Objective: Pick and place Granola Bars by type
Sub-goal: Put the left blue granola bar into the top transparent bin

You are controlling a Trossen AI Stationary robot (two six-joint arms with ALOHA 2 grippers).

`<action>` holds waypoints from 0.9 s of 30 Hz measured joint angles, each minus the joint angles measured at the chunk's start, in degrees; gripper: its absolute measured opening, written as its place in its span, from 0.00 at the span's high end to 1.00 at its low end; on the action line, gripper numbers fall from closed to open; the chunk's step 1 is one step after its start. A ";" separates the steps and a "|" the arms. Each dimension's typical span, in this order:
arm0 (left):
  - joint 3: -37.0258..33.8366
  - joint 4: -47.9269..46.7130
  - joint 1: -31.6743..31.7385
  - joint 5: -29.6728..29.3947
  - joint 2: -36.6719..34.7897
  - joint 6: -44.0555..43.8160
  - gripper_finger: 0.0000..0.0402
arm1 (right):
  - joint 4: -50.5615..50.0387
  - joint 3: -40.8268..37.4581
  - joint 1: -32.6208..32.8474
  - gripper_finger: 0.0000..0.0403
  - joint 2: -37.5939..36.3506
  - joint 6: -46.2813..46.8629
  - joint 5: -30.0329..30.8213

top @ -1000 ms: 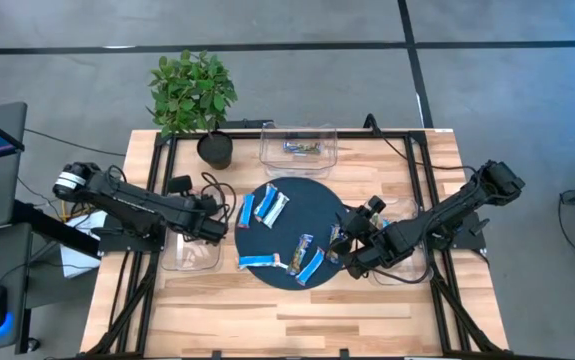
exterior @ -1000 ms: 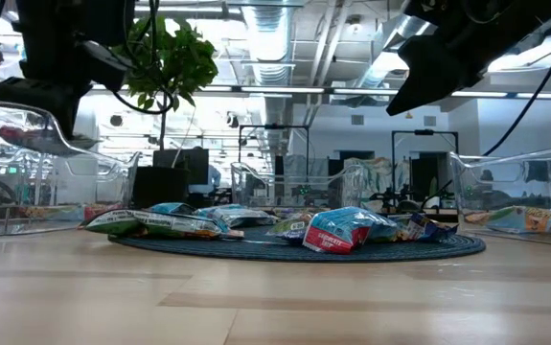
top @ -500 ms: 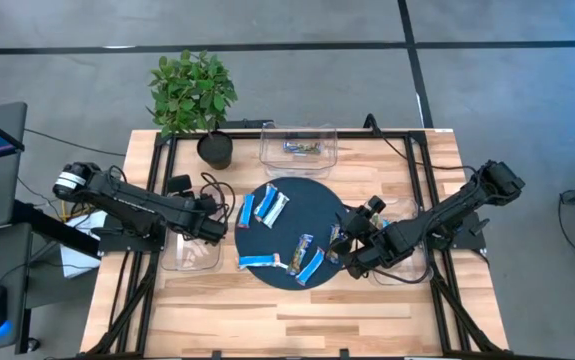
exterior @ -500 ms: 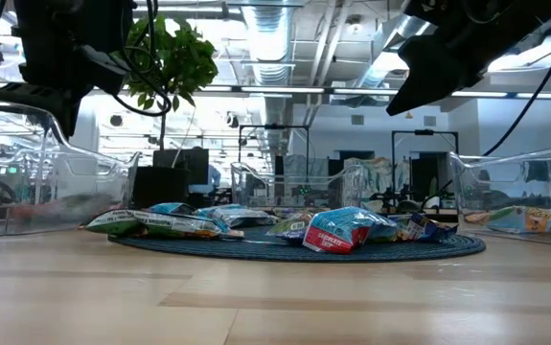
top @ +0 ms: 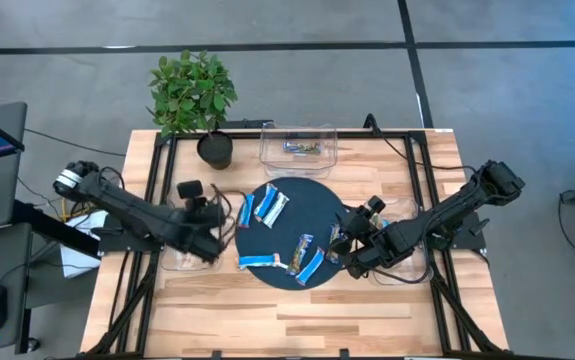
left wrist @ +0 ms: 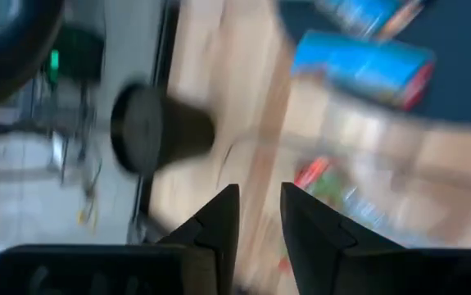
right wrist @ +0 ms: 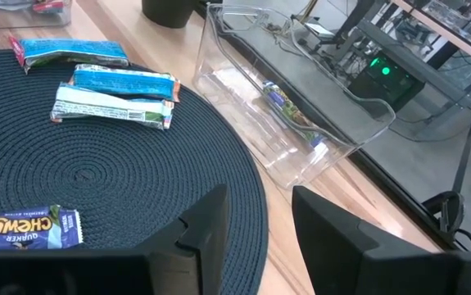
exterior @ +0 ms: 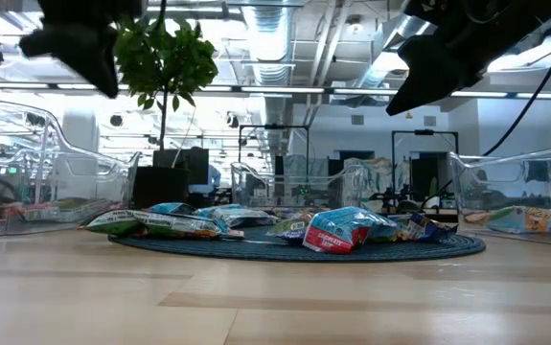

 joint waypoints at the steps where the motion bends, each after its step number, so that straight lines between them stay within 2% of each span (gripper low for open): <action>1: 0.75 1.15 -1.63 -0.99 0.00 0.40 0.78 | 0.00 0.00 0.00 0.67 0.00 -0.02 0.00; 6: 1.71 6.65 -10.40 -8.36 0.00 2.91 0.78 | 0.00 0.00 0.00 0.67 0.00 -0.02 0.00; 9: 1.71 6.08 -14.89 -13.64 0.00 2.47 0.78 | 0.00 0.00 0.00 0.67 0.00 -0.04 0.07; 12: 1.71 4.11 -18.57 -16.32 0.00 2.42 0.78 | -0.02 0.00 0.00 0.67 0.00 -0.07 0.13; 19: 1.73 1.47 -24.51 -17.03 0.00 1.46 0.78 | 0.00 0.00 -1.55 0.67 0.00 -1.14 0.46; 27: 1.73 3.30 -26.28 -16.10 0.00 1.22 0.78 | 1.78 -0.02 -5.03 0.67 0.00 -1.51 0.11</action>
